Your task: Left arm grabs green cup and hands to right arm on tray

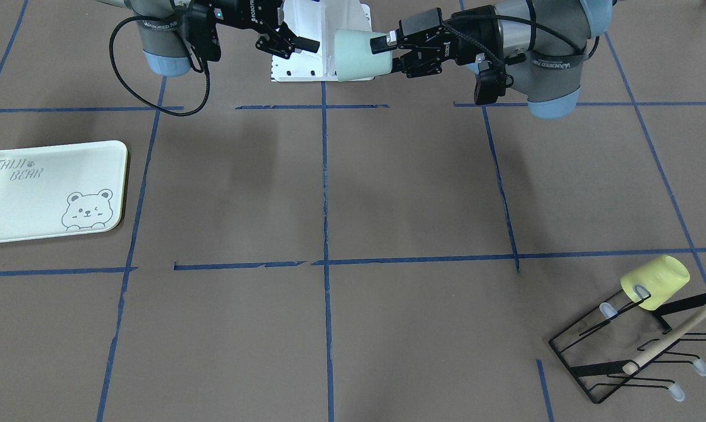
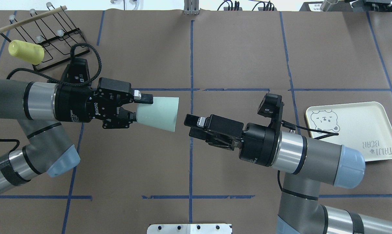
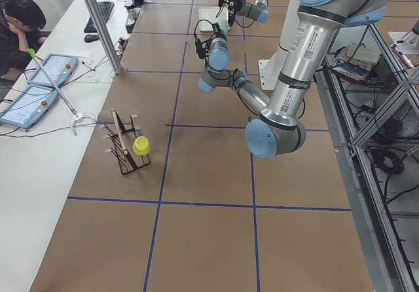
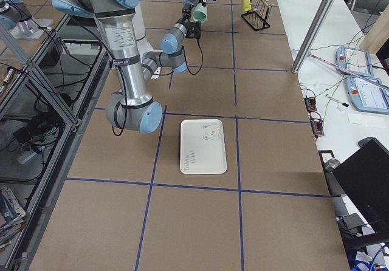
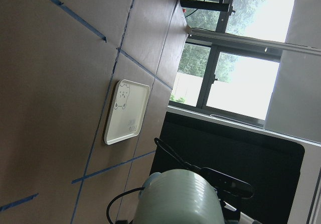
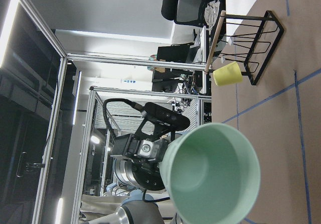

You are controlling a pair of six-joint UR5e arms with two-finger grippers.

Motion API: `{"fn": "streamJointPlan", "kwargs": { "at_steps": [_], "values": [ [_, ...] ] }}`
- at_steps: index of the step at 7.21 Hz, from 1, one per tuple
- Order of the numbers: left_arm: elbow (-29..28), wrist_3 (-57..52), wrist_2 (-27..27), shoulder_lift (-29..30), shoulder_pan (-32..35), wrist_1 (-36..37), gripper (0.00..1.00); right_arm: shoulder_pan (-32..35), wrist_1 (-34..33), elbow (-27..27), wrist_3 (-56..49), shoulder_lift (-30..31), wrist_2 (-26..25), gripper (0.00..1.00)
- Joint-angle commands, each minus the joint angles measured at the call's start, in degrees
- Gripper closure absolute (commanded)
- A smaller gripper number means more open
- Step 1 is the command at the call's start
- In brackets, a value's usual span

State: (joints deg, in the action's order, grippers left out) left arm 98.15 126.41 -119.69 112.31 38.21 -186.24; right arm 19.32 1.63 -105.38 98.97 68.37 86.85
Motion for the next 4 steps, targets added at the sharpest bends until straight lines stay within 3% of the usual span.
{"fn": "streamJointPlan", "kwargs": {
  "at_steps": [1, 4],
  "values": [
    [0.2, 0.5, 0.0, 0.0, -1.4, 0.0, 0.64, 0.2, -1.6, 0.0, 0.3, -1.4, -0.5, 0.01],
    [0.6, 2.2, 0.0, 0.0, -1.8, 0.0, 0.64, 0.2, -2.6, 0.0, 0.8, -2.9, -1.3, 0.03]
  ]
}}
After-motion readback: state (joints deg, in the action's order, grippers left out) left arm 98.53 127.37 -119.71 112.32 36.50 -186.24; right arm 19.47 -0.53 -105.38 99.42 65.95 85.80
